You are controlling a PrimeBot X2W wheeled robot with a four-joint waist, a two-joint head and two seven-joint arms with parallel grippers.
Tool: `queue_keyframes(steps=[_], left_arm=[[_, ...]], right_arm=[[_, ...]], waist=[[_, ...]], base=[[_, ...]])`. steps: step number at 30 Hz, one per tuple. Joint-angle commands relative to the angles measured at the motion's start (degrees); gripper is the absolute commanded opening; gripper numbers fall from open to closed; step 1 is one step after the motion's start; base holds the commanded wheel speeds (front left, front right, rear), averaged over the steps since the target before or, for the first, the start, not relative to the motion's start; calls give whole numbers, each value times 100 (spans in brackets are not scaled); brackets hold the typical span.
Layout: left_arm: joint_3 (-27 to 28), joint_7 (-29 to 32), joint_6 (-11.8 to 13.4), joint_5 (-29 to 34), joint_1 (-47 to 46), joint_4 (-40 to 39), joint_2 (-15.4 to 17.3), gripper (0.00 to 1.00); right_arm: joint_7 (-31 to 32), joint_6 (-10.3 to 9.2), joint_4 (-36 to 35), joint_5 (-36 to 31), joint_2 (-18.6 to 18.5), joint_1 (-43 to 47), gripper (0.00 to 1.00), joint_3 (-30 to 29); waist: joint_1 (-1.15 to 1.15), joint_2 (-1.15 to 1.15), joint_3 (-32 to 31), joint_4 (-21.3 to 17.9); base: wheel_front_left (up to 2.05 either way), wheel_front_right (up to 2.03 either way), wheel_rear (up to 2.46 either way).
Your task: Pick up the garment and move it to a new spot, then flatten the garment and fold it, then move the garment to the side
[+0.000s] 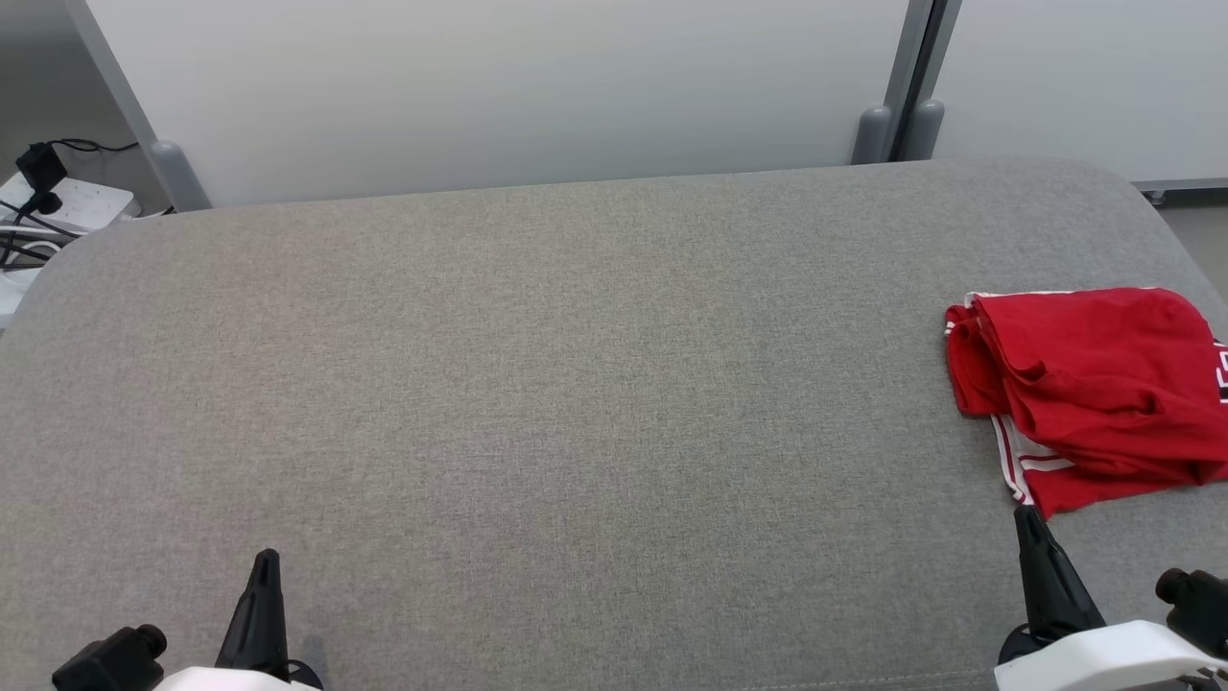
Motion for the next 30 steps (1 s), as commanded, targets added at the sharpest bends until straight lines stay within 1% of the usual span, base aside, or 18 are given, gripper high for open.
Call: queue_keyframes(steps=[1, 30], left_arm=[[109, 0, -49, -115, -331, -119, 79, 0], [274, 480, -244, -1793, -557, -70, -66, 0]], right_arm=[[24, 0, -107, 141, -74, -282, 0, -25], [414, -1, -12, 2075, -79, -431, 0, -171]], waist=[[-1, 0, 0, 2], [-1, 0, -21, 85]], base=[[0, 0, 0], [0, 0, 0]])
